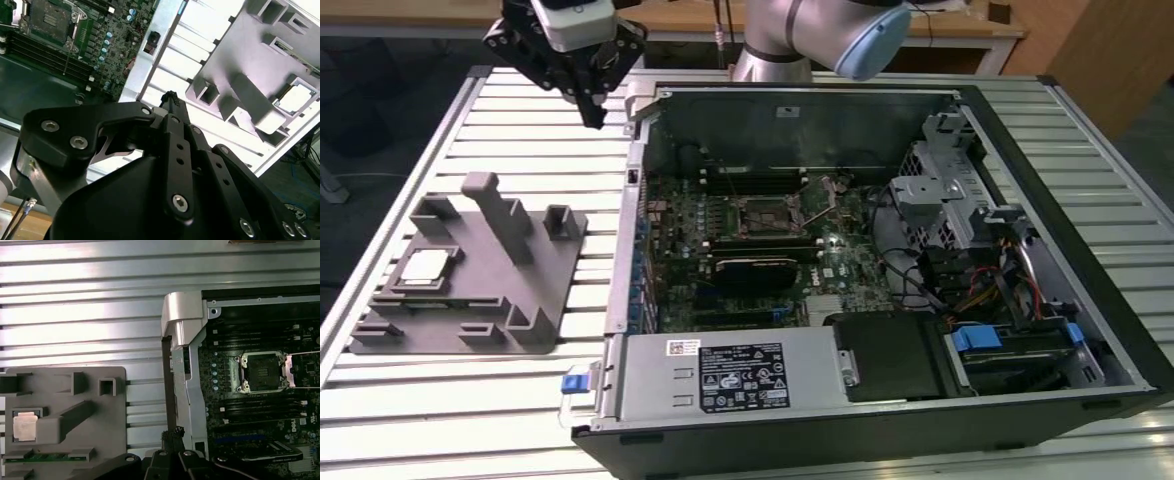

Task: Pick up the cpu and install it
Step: 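Reach for the cpu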

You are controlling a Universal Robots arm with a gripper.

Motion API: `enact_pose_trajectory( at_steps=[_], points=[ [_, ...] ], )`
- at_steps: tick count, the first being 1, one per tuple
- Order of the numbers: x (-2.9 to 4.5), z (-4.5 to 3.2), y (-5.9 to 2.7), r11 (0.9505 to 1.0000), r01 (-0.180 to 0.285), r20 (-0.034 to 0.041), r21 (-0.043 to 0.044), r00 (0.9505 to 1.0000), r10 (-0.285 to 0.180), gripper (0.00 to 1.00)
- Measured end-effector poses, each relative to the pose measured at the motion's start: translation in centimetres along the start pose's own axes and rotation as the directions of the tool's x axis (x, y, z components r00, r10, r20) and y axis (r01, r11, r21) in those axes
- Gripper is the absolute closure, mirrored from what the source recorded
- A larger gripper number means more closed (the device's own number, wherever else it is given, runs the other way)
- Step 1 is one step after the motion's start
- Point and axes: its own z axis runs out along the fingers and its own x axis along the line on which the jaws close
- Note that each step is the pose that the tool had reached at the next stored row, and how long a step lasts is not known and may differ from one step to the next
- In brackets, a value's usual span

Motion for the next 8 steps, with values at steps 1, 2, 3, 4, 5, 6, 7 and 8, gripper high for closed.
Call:
enact_pose_trajectory(
  at_steps=[1, 2, 3, 4, 5, 6, 7, 8],
  points=[
    [0.20, 0.01, -0.02, 1.0000, 0.000, 0.0002, 0.0000, 1.0000, 0.000, 0.89],
    [0.41, 0.02, -0.03, 1.0000, 0.000, 0.0005, 0.0000, 1.0000, 0.000, 0.89],
    [0.62, 0.03, -0.05, 1.0000, 0.000, 0.0007, -0.0001, 1.0000, 0.000, 0.89],
    [0.83, 0.05, -0.07, 1.0000, 0.000, 0.0011, -0.0002, 1.0000, 0.000, 0.89],
    [1.05, 0.07, -0.09, 1.0000, 0.000, 0.0015, -0.0001, 1.0000, 0.000, 0.89],
    [1.26, 0.08, -0.10, 1.0000, 0.000, 0.0018, -0.0001, 1.0000, 0.000, 0.89],
    [1.46, 0.10, -0.12, 1.0000, 0.000, 0.0022, -0.0002, 1.0000, 0.000, 0.89],
    [1.64, 0.13, -0.14, 1.0000, 0.000, 0.0025, -0.0002, 1.0000, 0.000, 0.89]
  ],
)
